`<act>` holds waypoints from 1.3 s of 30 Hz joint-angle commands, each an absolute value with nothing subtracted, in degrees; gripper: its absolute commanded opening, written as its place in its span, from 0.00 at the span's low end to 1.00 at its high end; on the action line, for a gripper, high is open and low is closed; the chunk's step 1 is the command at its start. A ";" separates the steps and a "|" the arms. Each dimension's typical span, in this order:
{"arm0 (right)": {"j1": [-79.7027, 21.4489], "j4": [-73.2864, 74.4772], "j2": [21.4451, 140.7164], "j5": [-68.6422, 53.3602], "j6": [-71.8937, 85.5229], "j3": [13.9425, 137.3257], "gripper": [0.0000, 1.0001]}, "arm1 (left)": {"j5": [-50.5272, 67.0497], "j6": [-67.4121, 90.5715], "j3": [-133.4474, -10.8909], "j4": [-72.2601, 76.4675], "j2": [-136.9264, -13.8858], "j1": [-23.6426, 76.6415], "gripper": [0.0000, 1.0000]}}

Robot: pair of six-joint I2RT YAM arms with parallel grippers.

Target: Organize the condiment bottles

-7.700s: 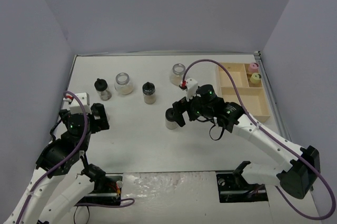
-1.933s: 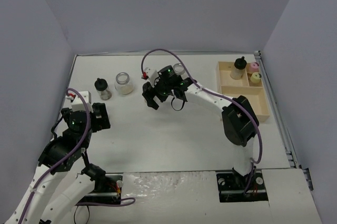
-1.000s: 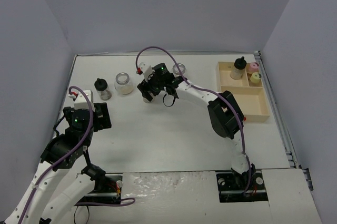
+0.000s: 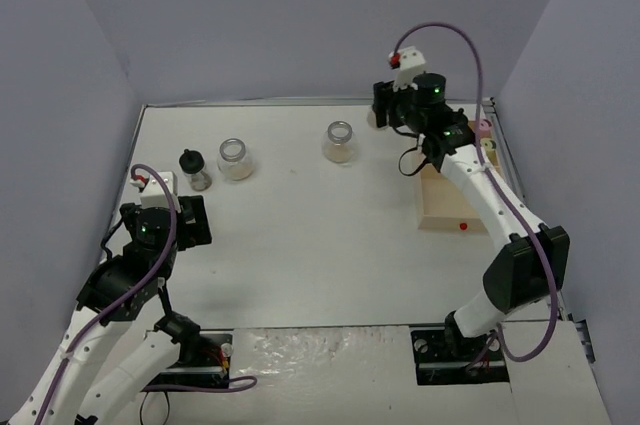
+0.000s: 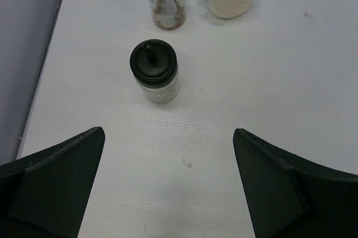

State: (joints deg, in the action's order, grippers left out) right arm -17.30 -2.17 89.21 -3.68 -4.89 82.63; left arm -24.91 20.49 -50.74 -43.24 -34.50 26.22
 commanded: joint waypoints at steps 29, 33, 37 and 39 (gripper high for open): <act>-2.29 -20.01 109.38 6.86 4.50 82.97 0.00 | -24.52 19.51 -51.41 -39.99 -34.90 25.84 0.97; -2.37 -21.87 111.85 7.20 5.32 83.43 0.00 | -24.46 19.51 -51.33 -39.99 -35.09 25.81 0.97; -2.37 -23.02 113.55 7.83 6.22 83.86 0.00 | -24.35 19.51 -51.35 -39.90 -35.30 25.84 0.97; -2.37 -23.26 114.22 8.29 6.59 84.14 0.00 | -24.35 19.51 -51.39 -39.90 -35.42 25.84 0.97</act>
